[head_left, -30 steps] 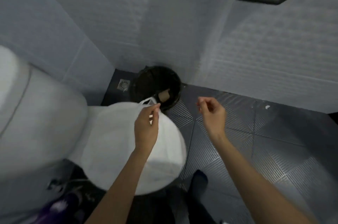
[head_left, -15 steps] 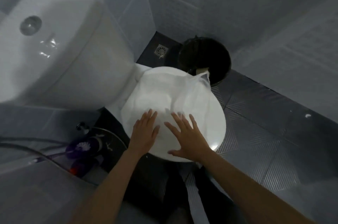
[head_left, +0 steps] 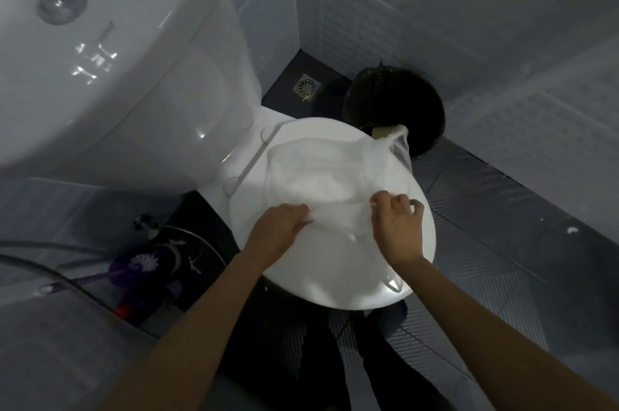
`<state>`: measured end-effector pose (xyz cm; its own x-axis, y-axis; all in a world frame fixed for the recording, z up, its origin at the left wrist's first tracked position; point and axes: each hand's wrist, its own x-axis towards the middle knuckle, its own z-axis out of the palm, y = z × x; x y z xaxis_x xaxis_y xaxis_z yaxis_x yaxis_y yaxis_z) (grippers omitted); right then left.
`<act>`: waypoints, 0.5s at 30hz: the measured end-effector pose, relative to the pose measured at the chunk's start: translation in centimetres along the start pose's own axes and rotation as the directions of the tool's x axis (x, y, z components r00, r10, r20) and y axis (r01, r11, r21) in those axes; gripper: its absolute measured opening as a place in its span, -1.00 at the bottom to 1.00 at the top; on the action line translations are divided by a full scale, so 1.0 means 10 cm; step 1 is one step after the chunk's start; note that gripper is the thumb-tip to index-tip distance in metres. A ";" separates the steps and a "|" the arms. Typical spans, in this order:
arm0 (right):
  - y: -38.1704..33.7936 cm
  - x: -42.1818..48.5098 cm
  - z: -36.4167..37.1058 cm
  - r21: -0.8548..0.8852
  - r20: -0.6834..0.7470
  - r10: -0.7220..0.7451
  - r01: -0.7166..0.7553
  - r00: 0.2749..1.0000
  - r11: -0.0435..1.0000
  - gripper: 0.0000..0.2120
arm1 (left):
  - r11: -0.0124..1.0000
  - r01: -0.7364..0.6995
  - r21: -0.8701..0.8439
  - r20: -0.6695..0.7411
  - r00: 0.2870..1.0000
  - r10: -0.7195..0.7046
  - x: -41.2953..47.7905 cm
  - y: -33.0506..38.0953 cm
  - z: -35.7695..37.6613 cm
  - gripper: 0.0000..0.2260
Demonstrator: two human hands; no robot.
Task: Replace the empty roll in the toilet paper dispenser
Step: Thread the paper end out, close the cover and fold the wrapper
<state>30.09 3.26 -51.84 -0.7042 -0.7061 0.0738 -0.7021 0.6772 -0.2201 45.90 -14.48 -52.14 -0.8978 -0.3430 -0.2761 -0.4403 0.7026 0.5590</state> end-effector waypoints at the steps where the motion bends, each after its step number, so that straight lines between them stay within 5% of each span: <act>1: 0.01 0.00 -0.02 -0.030 -0.031 -0.060 0.059 0.998 0.998 -0.82 | 0.999 0.032 -0.023 0.008 0.999 -0.032 0.05 0.03 -0.02 -0.64; 4: -0.01 -0.05 -0.04 -0.026 0.106 -0.358 0.363 0.928 0.932 -0.51 | 0.997 0.078 -0.015 0.019 0.997 -0.077 0.19 0.08 -0.07 -0.77; 7: 0.03 -0.04 0.09 -0.056 0.269 -0.403 0.432 0.875 0.900 -0.27 | 0.991 0.129 0.030 0.079 0.988 -0.131 0.31 0.05 -0.08 -0.77; 12: 0.06 0.15 0.16 -0.040 0.120 -0.410 0.417 0.904 0.908 -0.94 | 0.990 0.068 0.123 0.029 0.997 -0.072 0.31 0.00 -0.01 -0.39; 15: 0.06 0.24 0.11 -0.120 0.105 -0.497 0.507 0.861 0.854 -0.76 | 0.984 0.079 0.162 -0.022 0.997 -0.076 0.32 0.05 -0.01 -0.18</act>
<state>28.05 1.74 -52.92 -0.2467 -0.9665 0.0705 -0.9690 0.2449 -0.0335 42.81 -15.29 -52.69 -0.8614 -0.4096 -0.3004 -0.5037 0.7652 0.4010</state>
